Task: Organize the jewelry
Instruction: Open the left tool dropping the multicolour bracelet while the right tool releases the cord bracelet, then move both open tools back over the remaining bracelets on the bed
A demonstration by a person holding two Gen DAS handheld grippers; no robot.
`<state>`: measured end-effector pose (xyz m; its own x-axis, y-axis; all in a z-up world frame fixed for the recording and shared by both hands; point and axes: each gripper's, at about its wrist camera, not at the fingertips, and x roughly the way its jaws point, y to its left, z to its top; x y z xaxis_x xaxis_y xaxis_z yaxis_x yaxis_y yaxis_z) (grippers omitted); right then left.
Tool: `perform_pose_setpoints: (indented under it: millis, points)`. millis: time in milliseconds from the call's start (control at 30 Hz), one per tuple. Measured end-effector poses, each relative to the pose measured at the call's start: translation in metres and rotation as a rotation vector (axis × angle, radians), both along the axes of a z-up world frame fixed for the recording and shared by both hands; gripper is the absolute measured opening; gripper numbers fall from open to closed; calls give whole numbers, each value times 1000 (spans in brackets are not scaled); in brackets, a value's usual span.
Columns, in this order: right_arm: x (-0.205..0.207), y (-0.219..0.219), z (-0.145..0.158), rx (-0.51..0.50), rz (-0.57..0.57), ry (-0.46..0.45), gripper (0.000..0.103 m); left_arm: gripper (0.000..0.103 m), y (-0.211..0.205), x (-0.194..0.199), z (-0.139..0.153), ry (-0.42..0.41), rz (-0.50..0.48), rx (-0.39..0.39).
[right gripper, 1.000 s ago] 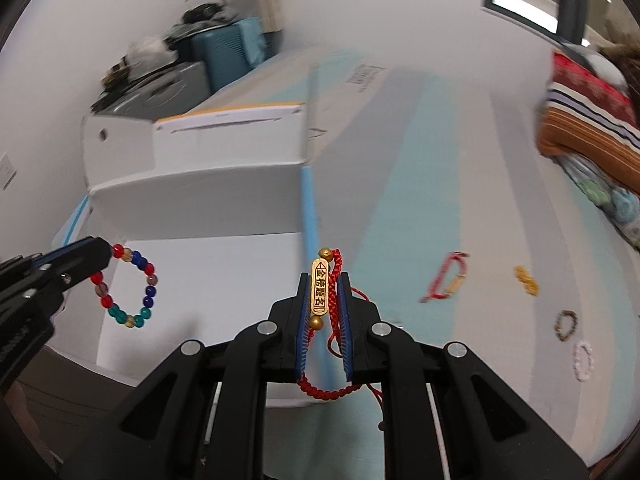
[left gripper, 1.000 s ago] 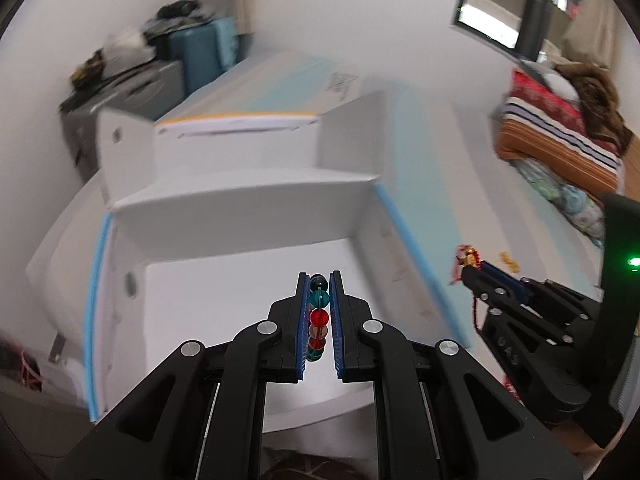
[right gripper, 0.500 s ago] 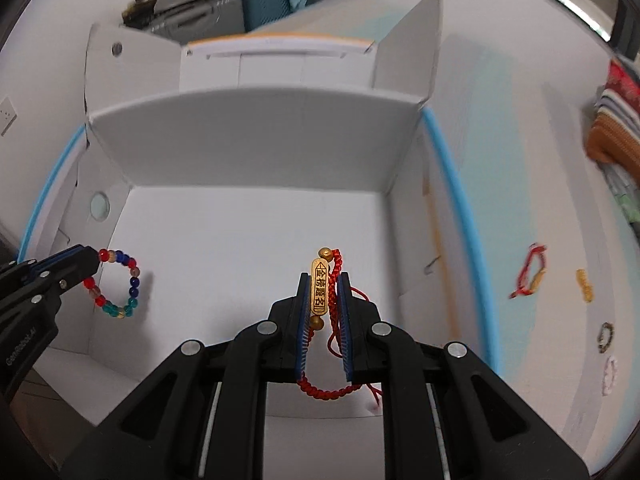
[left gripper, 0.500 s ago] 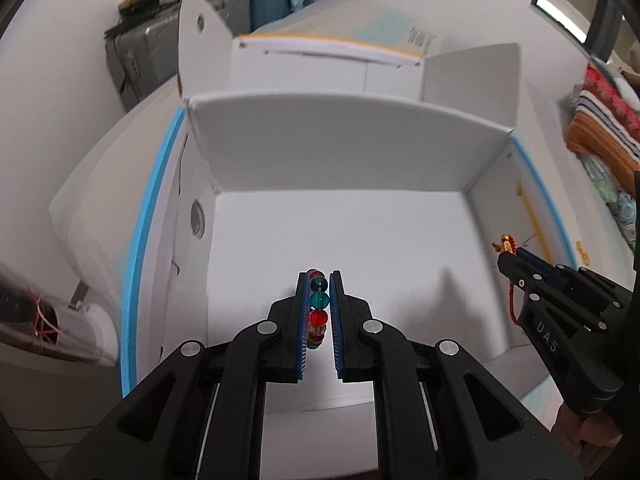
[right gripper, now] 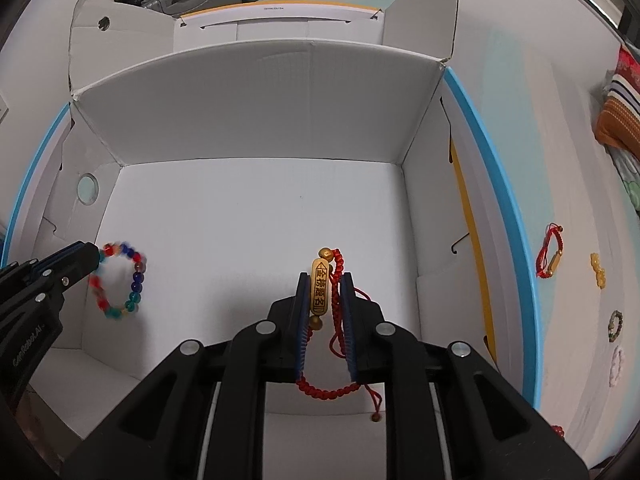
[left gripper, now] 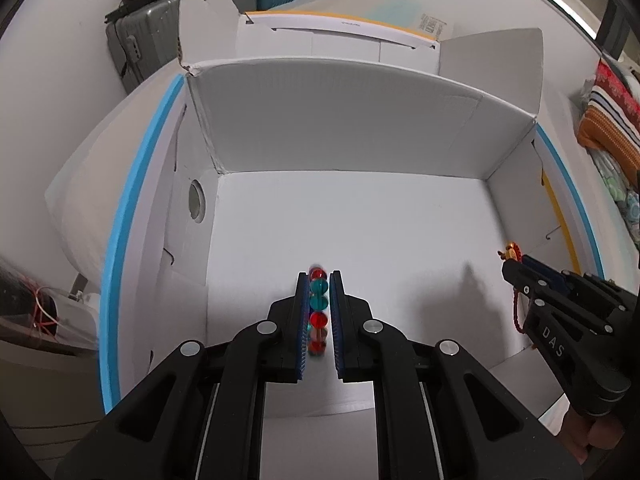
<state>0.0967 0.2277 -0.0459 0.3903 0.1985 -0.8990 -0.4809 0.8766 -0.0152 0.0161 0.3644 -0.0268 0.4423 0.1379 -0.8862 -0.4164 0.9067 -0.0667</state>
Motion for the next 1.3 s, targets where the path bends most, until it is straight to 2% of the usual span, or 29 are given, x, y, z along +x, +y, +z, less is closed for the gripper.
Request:
perform_pose_setpoints:
  millis: [67,200,267,500,633,800,900,1033,1300]
  points:
    - [1,0,1,4,-1,3,21,14,1,1,2,-3,7,4]
    - [-3,-4,6,22,-5,-8,32,33,0,-3,11,-24,12,17]
    - [-4,-7,12,38,-1,-19,42,43,-1,-7,16,-41,21,22]
    - [-14,-24,38,87,-13,-75,64,69,-8,-22,36,-87,39,64]
    - [-15,-40,52,111,-40,-115,76,78,-19,-26,45,-108,27,75]
    - [-19,-66,67,133,-86,-175,86,91,-39,-30,55,-135,13,104]
    - [-22,-86,76,141,-123,-210,88,96,-55,-30,60,-151,-5,132]
    - [-23,-112,85,147,-154,-247,93,97,-76,-26,62,-158,-40,128]
    - [-22,-186,95,156,-262,-305,95,97,-141,-13,61,-171,-146,130]
